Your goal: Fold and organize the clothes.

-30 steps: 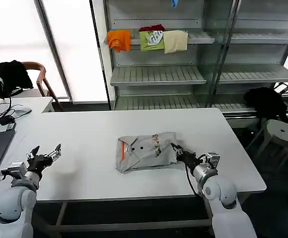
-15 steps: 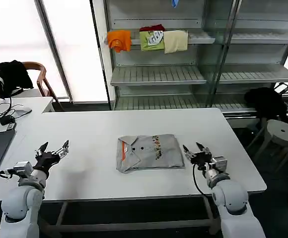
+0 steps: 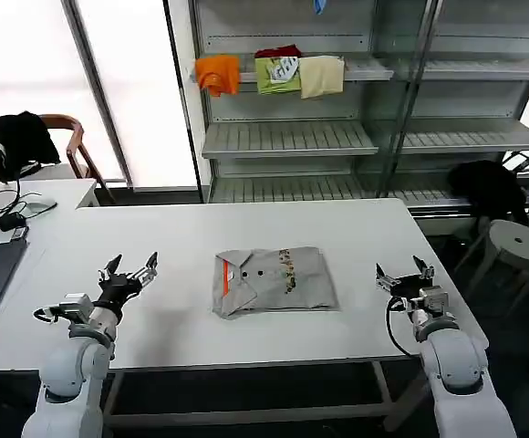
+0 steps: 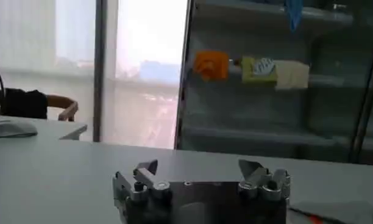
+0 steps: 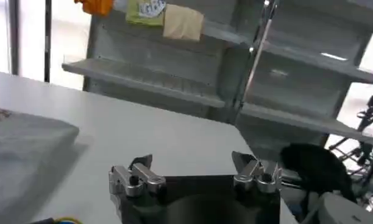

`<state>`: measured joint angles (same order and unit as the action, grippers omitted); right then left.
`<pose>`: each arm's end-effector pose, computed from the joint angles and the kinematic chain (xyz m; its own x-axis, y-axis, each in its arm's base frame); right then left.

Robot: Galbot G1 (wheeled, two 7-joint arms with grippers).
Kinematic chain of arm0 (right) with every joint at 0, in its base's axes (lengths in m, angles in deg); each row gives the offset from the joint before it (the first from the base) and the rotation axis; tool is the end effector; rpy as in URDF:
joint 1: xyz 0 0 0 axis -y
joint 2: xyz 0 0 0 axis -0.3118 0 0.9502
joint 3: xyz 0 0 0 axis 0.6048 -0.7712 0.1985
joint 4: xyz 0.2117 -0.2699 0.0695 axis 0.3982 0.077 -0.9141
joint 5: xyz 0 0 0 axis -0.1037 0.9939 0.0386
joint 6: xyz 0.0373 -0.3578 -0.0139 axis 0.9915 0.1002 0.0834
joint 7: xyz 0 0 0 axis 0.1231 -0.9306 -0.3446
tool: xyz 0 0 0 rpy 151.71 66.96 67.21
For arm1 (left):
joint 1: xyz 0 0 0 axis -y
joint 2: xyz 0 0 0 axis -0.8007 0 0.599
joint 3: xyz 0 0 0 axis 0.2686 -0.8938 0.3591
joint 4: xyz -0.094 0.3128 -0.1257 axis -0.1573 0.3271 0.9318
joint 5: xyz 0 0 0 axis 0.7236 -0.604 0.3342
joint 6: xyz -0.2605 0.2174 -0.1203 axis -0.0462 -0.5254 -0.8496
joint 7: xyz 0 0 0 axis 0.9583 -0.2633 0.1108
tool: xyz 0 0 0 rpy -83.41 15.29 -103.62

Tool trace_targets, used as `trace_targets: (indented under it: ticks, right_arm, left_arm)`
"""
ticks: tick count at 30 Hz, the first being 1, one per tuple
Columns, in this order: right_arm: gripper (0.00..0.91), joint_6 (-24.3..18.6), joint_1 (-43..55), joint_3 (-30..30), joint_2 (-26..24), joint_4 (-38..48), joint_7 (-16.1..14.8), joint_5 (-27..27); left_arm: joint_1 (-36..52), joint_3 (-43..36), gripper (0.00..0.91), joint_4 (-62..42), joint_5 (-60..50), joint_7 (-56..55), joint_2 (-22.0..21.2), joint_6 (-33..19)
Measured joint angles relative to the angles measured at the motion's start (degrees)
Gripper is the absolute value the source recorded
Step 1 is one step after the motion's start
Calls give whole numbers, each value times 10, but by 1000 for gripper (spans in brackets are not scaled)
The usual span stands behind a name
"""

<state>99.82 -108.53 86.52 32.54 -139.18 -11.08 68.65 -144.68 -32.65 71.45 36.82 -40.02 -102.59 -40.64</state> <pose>0.3465 -0.1002 -0.2434 -0.9713 0.0289 0.2359 -0.0323 0.9673 -0.2515 0.3387 0.1279 -0.2555 -0.9900 0.0287 0.1383 0.0139 0.9942 -0.1067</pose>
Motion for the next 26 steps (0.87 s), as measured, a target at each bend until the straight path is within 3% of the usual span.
trace_targets:
  ticks: [26]
  right_arm:
    - [907, -37, -13, 20, -15, -4, -11, 15]
  left_arm:
    - [-9, -11, 907, 6, -11, 5, -13, -11]
